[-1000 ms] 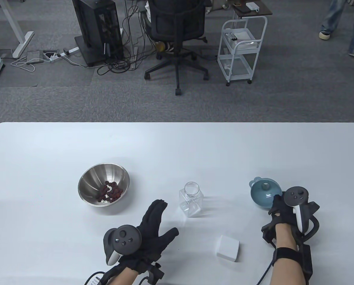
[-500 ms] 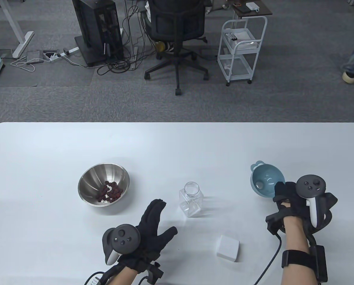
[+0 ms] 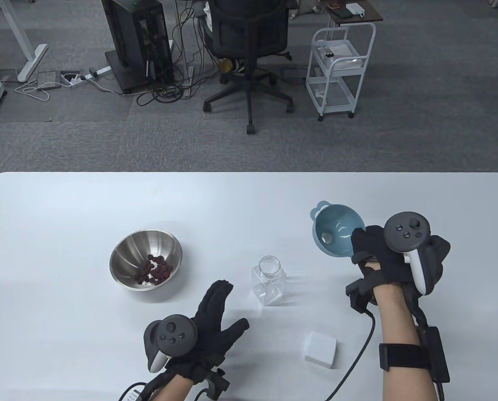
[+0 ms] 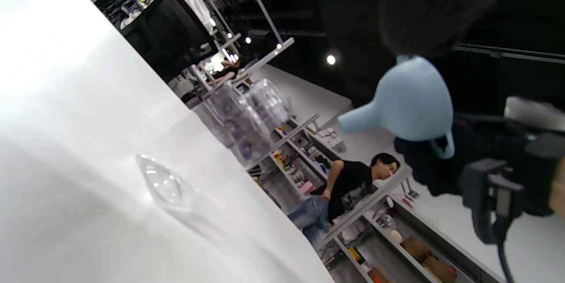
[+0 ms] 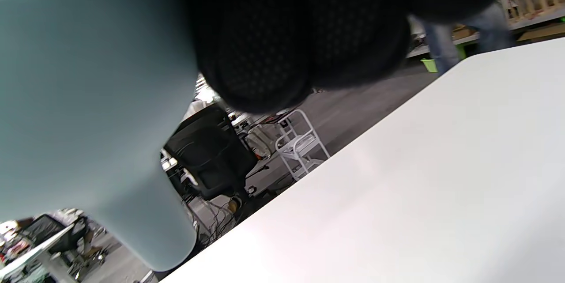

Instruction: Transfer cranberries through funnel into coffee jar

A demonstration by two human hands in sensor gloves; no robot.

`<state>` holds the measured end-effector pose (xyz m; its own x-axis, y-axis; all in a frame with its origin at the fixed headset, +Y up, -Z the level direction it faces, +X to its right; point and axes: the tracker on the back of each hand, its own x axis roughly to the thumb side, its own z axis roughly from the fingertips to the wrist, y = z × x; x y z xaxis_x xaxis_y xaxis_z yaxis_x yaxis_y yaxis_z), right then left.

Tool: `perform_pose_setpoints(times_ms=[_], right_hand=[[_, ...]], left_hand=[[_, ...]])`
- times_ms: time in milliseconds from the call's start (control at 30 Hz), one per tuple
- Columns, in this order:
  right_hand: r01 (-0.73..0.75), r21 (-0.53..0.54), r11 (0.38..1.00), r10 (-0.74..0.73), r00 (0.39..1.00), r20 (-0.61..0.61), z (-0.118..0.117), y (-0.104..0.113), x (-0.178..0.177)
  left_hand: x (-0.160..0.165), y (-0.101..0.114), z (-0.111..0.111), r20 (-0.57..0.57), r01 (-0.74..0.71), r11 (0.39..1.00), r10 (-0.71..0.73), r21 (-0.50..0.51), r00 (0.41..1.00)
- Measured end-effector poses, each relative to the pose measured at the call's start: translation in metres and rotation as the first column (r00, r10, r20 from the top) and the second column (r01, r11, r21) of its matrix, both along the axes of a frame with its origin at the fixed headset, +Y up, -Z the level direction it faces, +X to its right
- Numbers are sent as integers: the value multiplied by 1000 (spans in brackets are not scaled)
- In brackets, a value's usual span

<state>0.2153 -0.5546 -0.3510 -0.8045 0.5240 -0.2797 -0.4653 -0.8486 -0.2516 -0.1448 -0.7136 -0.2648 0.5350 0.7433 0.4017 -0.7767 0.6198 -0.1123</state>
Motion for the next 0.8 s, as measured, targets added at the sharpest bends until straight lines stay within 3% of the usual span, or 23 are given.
perform_pose_setpoints(times_ms=[333,800], right_hand=[[-103,-75,992,94,988,-121,-11,6,-57],[-181,-195,964,143,971,-191,-28,-36,-97]], left_hand=[[1,-1,0,8,6,1000,-6,-5,1000],[2,-2,0,14,4,1000,-4,-5,1000]])
